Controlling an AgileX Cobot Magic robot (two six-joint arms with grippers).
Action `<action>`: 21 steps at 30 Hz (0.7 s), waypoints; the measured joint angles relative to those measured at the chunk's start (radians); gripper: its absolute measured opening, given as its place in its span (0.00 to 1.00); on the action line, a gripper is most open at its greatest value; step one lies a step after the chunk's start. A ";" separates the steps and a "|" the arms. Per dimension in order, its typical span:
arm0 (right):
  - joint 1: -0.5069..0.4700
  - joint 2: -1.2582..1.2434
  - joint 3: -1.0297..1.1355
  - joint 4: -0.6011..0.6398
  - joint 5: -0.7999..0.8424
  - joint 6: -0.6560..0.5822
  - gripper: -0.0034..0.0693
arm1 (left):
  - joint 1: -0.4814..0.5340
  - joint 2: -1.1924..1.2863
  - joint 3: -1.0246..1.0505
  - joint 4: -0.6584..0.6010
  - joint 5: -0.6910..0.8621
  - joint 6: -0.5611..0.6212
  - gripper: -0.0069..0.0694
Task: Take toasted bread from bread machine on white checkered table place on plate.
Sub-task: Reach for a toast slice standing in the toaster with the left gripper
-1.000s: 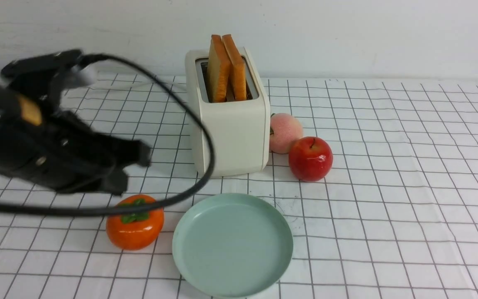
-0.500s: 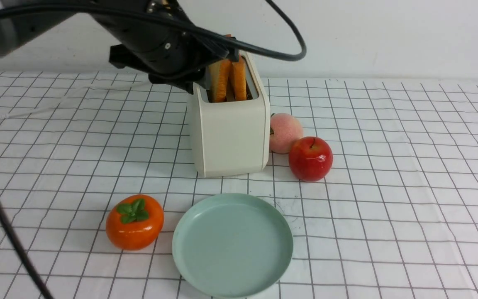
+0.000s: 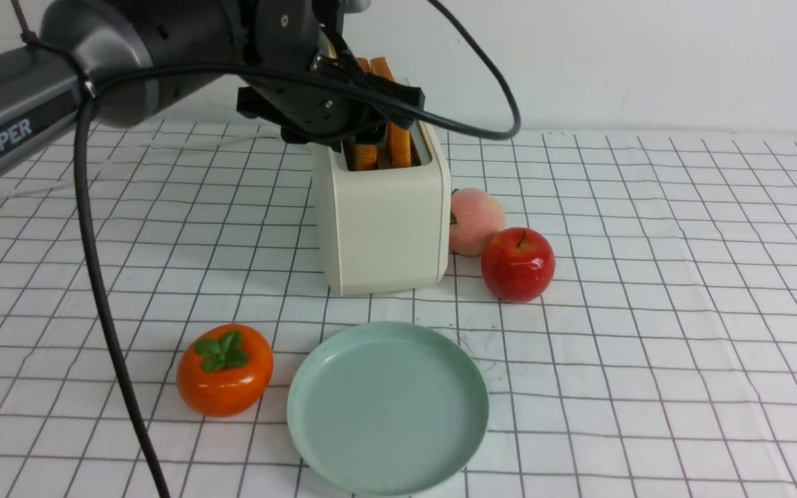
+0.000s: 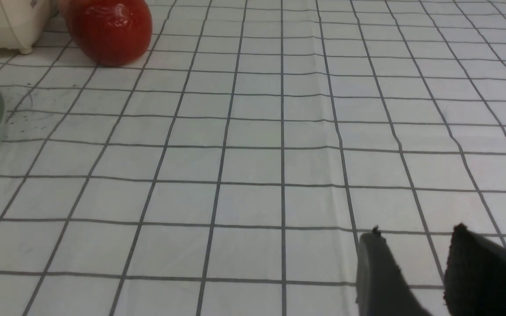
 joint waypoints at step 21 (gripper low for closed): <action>0.000 0.000 0.000 0.000 0.000 0.000 0.38 | 0.000 0.078 0.000 0.119 -0.174 -0.011 0.57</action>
